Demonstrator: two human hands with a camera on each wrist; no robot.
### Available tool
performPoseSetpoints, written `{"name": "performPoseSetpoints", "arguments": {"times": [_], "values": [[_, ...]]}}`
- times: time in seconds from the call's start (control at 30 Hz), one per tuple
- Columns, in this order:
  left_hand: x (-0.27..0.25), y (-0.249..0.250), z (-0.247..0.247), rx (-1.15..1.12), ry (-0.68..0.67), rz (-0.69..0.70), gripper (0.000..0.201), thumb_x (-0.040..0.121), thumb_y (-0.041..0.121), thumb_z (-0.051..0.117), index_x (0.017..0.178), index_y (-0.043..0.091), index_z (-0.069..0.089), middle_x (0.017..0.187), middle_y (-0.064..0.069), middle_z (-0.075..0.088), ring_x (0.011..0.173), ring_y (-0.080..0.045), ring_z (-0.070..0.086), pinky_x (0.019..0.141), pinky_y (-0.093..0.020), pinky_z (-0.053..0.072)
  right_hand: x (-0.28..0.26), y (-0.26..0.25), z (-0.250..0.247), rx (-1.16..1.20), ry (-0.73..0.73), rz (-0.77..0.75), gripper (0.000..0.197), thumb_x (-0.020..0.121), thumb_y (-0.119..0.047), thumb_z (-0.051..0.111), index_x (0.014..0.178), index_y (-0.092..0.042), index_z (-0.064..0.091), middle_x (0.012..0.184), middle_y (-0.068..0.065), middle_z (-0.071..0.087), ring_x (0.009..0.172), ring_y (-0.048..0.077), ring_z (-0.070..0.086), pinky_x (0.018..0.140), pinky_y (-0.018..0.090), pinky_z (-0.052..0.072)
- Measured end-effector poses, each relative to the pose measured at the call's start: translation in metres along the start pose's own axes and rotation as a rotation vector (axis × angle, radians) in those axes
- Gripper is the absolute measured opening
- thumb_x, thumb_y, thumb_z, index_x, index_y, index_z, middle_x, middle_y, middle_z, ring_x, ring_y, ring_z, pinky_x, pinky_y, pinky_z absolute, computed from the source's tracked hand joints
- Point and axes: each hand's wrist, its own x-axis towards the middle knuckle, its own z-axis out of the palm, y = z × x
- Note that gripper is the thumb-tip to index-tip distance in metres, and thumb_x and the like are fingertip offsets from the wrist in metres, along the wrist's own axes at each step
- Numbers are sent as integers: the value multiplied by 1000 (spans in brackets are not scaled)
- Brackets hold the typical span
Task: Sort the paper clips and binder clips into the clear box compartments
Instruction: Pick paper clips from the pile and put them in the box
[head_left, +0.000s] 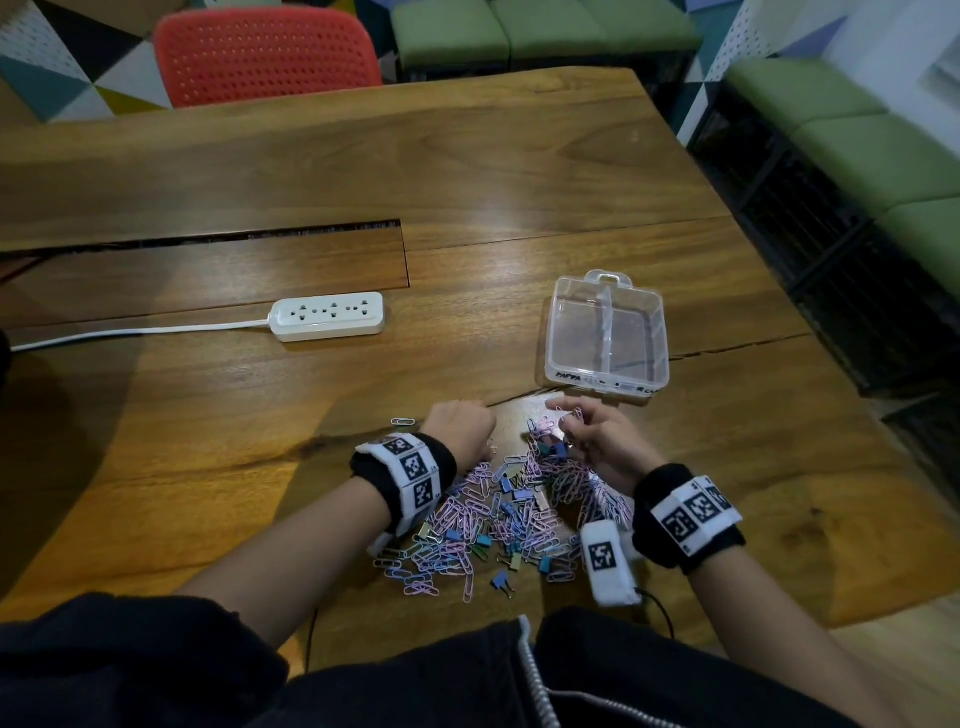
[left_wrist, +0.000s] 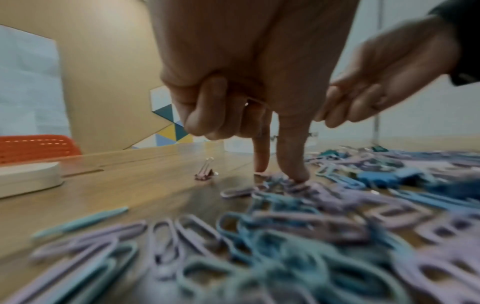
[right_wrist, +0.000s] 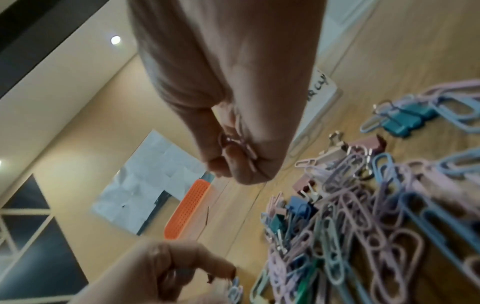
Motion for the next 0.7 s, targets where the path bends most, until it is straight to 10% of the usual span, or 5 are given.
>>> {"name": "performPoseSetpoints", "arguments": {"times": [0.17, 0.3, 0.57, 0.7], "values": [[-16, 1, 9, 47, 12, 43, 32, 95, 34, 41, 87, 8, 58, 84, -3, 50, 74, -17, 51, 69, -26, 50, 5, 0, 4, 198, -3, 115, 23, 95, -11, 33, 83, -8, 52, 69, 3, 47, 47, 8, 49, 40, 15, 40], [-19, -9, 10, -100, 4, -6, 28, 95, 32, 42, 90, 9, 57, 88, -1, 50, 79, -16, 52, 76, -25, 51, 11, 0, 23, -171, -20, 98, 23, 94, -21, 41, 72, -14, 46, 70, 0, 48, 55, 10, 42, 46, 17, 38], [-27, -37, 2, -1543, -74, -248, 31, 91, 8, 26, 63, 14, 37, 60, 0, 30, 40, -5, 32, 36, -12, 27, 16, 26, 65, -1232, -91, -189, 31, 83, -36, 58, 105, -15, 52, 103, 3, 56, 95, 19, 53, 81, 29, 41], [-32, -43, 2, -1901, -52, -206, 34, 89, 10, 22, 58, 10, 37, 53, -2, 50, 33, -6, 34, 32, -8, 25, 19, 34, 70, -1447, -116, -275, 37, 79, -36, 63, 109, -17, 51, 110, 5, 56, 102, 22, 53, 81, 29, 38]]}}
